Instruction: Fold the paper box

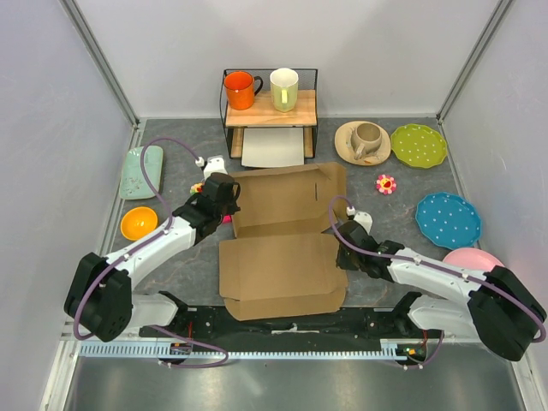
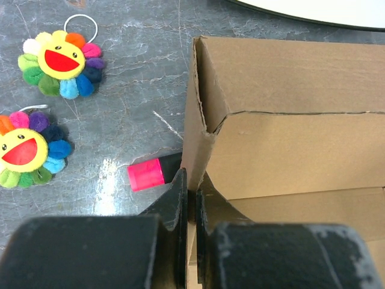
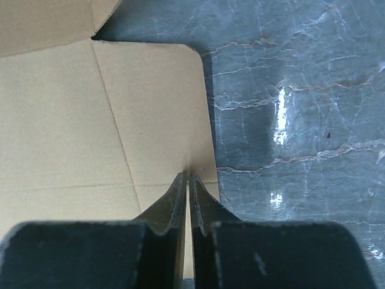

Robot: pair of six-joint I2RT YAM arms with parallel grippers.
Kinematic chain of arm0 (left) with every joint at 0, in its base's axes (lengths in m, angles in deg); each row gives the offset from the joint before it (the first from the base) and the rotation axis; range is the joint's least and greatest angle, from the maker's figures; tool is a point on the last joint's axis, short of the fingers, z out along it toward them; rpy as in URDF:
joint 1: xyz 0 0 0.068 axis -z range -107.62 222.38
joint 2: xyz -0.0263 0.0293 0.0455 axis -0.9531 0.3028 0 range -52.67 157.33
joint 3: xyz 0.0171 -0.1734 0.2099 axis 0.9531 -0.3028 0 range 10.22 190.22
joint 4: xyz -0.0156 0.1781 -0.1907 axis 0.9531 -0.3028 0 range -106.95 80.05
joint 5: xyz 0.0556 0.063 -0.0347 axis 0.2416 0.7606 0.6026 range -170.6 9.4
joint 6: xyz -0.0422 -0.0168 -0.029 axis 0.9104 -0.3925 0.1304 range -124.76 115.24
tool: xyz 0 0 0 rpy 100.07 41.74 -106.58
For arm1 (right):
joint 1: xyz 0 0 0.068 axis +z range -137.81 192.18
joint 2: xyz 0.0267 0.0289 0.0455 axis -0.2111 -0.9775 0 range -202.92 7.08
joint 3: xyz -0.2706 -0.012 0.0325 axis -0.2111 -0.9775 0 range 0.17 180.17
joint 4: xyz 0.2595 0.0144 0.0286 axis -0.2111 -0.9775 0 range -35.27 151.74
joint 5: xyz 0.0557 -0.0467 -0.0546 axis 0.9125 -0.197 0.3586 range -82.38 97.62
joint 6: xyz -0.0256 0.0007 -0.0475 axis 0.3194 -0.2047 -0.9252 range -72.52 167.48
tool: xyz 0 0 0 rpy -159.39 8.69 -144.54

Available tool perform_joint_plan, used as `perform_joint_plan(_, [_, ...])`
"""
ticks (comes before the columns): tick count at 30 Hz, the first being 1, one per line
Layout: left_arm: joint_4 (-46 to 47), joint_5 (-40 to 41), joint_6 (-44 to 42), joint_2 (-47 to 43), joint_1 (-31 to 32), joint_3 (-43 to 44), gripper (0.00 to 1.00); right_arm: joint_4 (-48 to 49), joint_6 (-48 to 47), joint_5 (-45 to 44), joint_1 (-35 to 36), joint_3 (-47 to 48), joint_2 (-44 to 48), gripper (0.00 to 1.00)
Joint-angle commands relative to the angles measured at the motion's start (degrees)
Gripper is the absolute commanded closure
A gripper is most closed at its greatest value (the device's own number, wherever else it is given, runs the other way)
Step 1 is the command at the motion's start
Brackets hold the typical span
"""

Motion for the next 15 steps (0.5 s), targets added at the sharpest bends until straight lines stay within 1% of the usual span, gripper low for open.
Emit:
perform_joint_plan(1, [3.6, -0.9, -3.2, -0.6, -0.2, 1.7, 0.98, 2.3, 6.9, 2.4, -0.2, -3.0, -1.2, 0.94])
perform_joint_plan(4, [6.1, -1.0, -4.6, -1.3, -0.2, 0.4, 0.98, 3.7, 8.0, 5.1, -0.2, -5.0, -4.1, 0.96])
perform_joint_plan(5, [6.7, -1.0, -5.7, -1.4, -0.2, -0.3, 0.98, 4.0, 8.0, 5.4, -0.1, -5.3, -3.6, 0.96])
perform_joint_plan(7, [7.4, -0.9, -6.9, -1.7, -0.2, -0.7, 0.98, 3.8, 7.7, 3.5, 0.6, -5.3, -0.1, 0.95])
perform_joint_plan(8, [7.4, -0.9, -7.2, -1.6, -0.2, -0.9, 0.98, 3.5, 6.4, 2.3, 0.8, -4.5, 5.4, 0.94])
perform_joint_plan(9, [7.3, -0.6, -7.5, -1.7, -0.2, -0.9, 0.98, 3.1, 4.9, 1.3, 1.0, -3.7, 8.5, 0.92])
perform_joint_plan(10, [7.0, -0.5, -7.7, -1.8, -0.2, -0.9, 0.98, 2.3, 3.5, 0.0, 1.1, -3.0, 11.8, 0.84])
perform_joint_plan(11, [6.9, -0.3, -7.7, -1.7, -0.2, -0.8, 0.98, 1.7, 0.7, -2.5, 1.2, -0.8, 17.4, 0.8])
perform_joint_plan(12, [6.8, -0.1, -7.7, -1.6, -0.2, -0.7, 0.98, 0.8, -0.4, -4.2, 1.2, 0.6, 19.5, 0.76])
perform_joint_plan(13, [6.6, -0.1, -8.1, -1.7, -0.2, -0.6, 0.98, -0.9, -1.6, -5.7, 1.2, 2.1, 21.5, 0.66])
perform_joint_plan(15, [6.6, -0.2, -8.1, -1.6, -0.2, -0.5, 0.98, -2.7, -6.0, -9.2, 1.2, 7.6, 23.8, 0.57])
